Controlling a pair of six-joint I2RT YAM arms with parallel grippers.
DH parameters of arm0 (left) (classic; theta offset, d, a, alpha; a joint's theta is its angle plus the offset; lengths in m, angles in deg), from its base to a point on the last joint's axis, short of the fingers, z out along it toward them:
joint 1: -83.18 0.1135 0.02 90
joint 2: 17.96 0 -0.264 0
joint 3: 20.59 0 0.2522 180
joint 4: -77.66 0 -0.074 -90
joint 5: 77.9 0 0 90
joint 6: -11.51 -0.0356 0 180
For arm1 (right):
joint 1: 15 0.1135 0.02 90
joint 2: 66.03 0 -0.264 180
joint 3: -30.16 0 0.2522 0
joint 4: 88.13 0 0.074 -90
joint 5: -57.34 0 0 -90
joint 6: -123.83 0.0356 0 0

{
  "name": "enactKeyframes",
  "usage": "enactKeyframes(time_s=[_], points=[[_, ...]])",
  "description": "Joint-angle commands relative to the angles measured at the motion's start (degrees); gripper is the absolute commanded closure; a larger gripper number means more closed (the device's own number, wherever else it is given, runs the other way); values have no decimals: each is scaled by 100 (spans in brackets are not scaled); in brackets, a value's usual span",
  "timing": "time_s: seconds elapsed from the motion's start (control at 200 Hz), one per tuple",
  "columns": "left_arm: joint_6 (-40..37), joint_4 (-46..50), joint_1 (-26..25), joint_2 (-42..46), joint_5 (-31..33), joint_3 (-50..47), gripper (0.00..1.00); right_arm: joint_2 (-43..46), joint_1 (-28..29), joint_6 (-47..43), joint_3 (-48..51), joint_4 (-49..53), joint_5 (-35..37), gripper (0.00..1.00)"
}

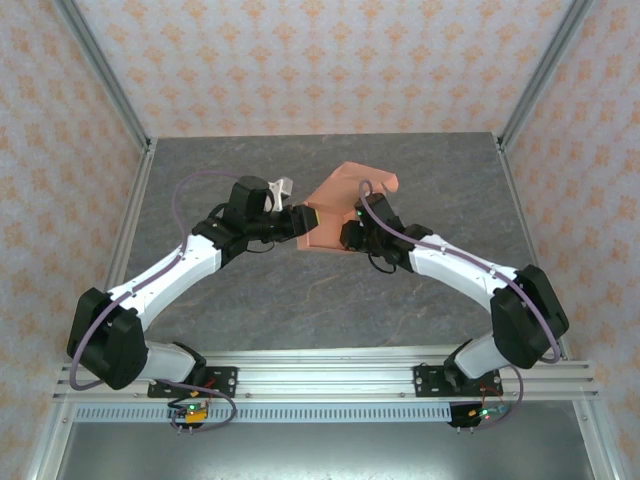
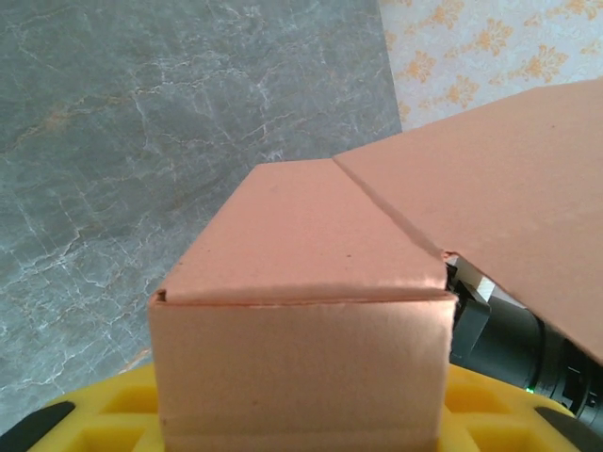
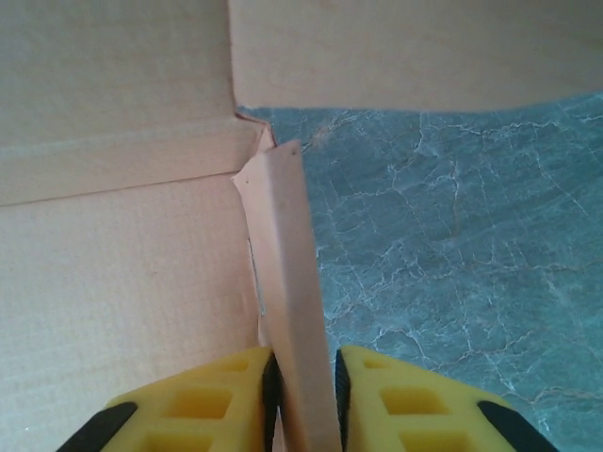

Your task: Fold the paper box

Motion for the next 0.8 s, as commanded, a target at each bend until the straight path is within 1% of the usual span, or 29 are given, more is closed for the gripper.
enactKeyframes(time_s=[0.0, 0.025, 0.085, 0.15, 0.2, 0.28, 0.35, 0.43, 0.521, 0.596, 0.656, 0.666, 0.731, 0.796], points=[[127, -404, -122, 247, -284, -14, 73, -213, 107, -175, -183, 424, 729, 88], [140, -416, -133, 249, -275, -3, 73, -233, 114, -175, -178, 468, 919, 93], [170, -452, -134, 234, -276, 6, 73, -301, 158, -151, -171, 613, 1644, 98], [220, -506, -145, 223, -268, 0, 73, -371, 281, -200, -177, 705, 2444, 97], [249, -527, -154, 208, -275, 8, 73, -367, 357, -241, -132, 595, 2626, 95], [250, -513, -150, 190, -283, 40, 73, -288, 399, -240, -31, 246, 2417, 90], [241, -493, -151, 180, -262, 34, 73, -173, 403, -277, 137, -163, 2103, 83], [241, -491, -155, 187, -175, 21, 73, 46, 400, -331, 382, -533, 1937, 74], [233, -510, -153, 218, -71, -12, 73, 552, 311, -352, 810, -1107, 1490, 64], [224, -499, -150, 254, 17, -34, 73, 1099, 143, -79, 1290, -1683, 911, 56], [238, -487, -150, 258, 97, -30, 73, 1621, 71, 210, 1656, -2074, 668, 48], [251, -480, -147, 254, 106, -24, 73, 1664, 65, 272, 1711, -2115, 633, 45], [383, -471, -142, 238, 226, -21, 73, 2235, 36, 691, 1937, -2203, 602, 35], [720, -636, -129, 218, 320, -81, 73, 2639, -4, 1416, 2038, -2122, 678, 28]])
